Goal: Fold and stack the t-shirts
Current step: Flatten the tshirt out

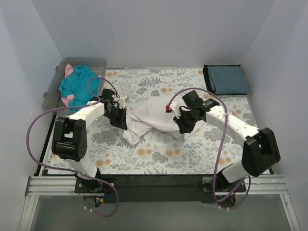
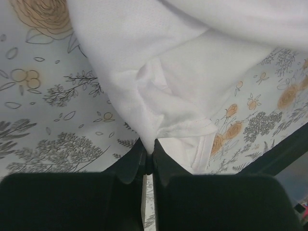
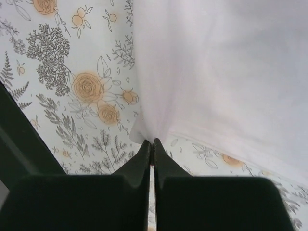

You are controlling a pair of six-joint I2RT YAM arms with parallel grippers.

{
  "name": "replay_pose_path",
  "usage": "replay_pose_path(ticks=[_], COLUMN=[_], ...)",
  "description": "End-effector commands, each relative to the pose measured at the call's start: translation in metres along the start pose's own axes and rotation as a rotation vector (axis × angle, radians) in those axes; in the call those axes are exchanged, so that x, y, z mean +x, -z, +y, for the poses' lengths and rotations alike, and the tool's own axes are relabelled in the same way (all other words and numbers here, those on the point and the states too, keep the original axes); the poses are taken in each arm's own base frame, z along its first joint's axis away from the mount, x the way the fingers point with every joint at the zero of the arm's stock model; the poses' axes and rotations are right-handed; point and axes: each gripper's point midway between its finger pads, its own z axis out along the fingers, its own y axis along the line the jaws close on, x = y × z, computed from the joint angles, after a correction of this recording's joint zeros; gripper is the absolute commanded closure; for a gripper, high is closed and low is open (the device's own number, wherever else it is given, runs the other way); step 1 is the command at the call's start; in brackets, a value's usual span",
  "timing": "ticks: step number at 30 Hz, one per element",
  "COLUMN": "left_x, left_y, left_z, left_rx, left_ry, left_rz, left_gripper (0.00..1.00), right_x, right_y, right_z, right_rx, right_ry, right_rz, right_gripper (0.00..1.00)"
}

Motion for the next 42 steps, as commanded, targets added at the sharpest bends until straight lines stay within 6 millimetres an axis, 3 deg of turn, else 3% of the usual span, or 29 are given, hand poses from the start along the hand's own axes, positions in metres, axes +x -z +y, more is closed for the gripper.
replay_pose_path(ticks=[1,12,14,17,22,24,27,29,30,31,34,35,38,41,42], left_x=[-0.023,0.002,0.002,-0.004,-0.018,-0.022,-0.028,-0.035,-0.035,-0.036,-0.039,-0.043,-0.047,-0.051,-0.054], left_y=[0.054,0.125,0.131,0.122,0.097,0.089,0.084,0.082,0.077,0.074,0.06,0.058,0.046,0.039,0.038], left_z=[-0.007,0.001,0.008,0.016,0.039,0.051,0.054,0.053,0.053,0.053,0.055,0.055,0.059,0.058,0.059], left_rx=[-0.043,-0.051,-0.091,-0.111,-0.124,-0.15,-0.136,-0.129,-0.112,-0.103,-0.081,-0.077,-0.065,-0.039,-0.035], left_ry=[-0.203,-0.434,-0.481,-0.483,-0.496,-0.544,-0.549,-0.533,-0.52,-0.506,-0.425,-0.398,-0.337,-0.303,-0.3], left_rz=[-0.091,-0.061,-0.077,-0.091,-0.054,-0.035,-0.025,-0.043,-0.04,-0.038,-0.031,-0.038,-0.032,-0.024,-0.022], left_gripper=[1.0,1.0,1.0,1.0,1.0,1.0,0.99,0.98,0.97,0.96,0.9,0.89,0.82,0.79,0.77], right_x=[-0.005,0.044,0.048,0.052,0.064,0.065,0.066,0.056,0.056,0.053,0.036,0.031,0.018,0.006,0.001], right_y=[0.048,0.083,0.086,0.078,0.05,0.046,0.039,0.045,0.041,0.04,0.046,0.05,0.063,0.071,0.067], right_z=[0.017,0.048,0.043,0.018,-0.049,-0.079,-0.108,-0.126,-0.128,-0.13,-0.139,-0.143,-0.14,-0.121,-0.106], right_rx=[-0.065,-0.086,-0.042,-0.019,-0.023,-0.026,-0.027,0.005,-0.004,-0.004,0.022,0.039,0.058,0.064,0.053], right_ry=[0.085,0.179,0.202,0.194,0.098,0.03,-0.035,-0.057,-0.088,-0.11,-0.167,-0.171,-0.18,-0.133,-0.096], right_rz=[-0.118,-0.075,-0.068,-0.04,0.029,0.035,0.043,0.024,0.031,0.031,0.005,-0.01,-0.051,-0.073,-0.06], right_gripper=[0.99,0.99,0.99,0.99,0.99,0.99,0.99,0.99,0.99,0.91,0.53,0.46,0.48,0.6,0.62])
